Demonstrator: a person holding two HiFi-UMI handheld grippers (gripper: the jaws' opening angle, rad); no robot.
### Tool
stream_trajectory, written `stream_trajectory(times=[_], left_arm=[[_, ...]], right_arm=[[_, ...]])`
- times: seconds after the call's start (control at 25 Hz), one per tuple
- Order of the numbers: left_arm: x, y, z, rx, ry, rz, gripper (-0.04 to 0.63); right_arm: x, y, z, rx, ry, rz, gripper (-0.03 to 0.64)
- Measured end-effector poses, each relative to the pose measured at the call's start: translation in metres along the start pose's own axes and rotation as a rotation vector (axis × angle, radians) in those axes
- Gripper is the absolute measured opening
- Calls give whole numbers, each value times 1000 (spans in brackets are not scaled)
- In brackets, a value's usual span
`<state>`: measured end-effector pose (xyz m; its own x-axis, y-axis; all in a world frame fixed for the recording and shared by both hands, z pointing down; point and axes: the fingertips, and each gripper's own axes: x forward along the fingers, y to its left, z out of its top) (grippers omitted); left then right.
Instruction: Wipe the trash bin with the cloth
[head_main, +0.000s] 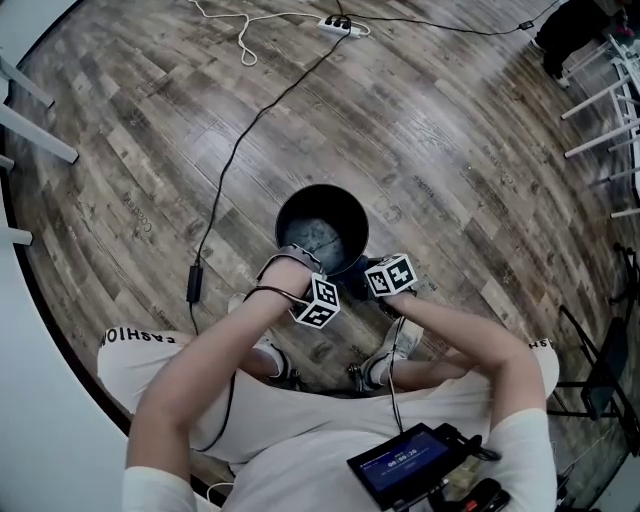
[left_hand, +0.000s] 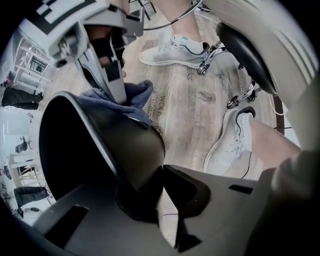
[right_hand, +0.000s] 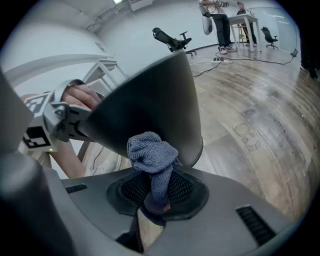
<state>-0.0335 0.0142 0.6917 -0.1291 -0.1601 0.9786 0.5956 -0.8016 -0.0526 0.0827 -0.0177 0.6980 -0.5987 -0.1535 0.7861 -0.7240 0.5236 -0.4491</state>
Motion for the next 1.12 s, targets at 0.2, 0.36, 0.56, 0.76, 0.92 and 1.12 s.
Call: stream_trajectory(times=[0.2, 0.36, 0.56, 0.76, 0.92, 1.12], left_arm=[[-1, 0, 4, -26, -10, -6, 38], [-1, 3, 11, -51, -31, -14, 38], [-4, 4, 18, -92, -78, -39, 40], [-5, 6, 19, -109, -78, -37, 48], [-9, 10, 27, -102, -121, -16, 80], [-17, 12, 12, -155, -132, -54, 184]], right_arm=[[41, -37, -16, 40, -2, -43, 75], [73, -70, -28, 91, -2, -104, 75], [97, -95, -31, 158, -37, -138, 75], [92, -90, -31, 155, -3, -113, 75], [66, -70, -28, 84, 35, -95, 75], [16, -30, -2, 27, 17, -26, 75]])
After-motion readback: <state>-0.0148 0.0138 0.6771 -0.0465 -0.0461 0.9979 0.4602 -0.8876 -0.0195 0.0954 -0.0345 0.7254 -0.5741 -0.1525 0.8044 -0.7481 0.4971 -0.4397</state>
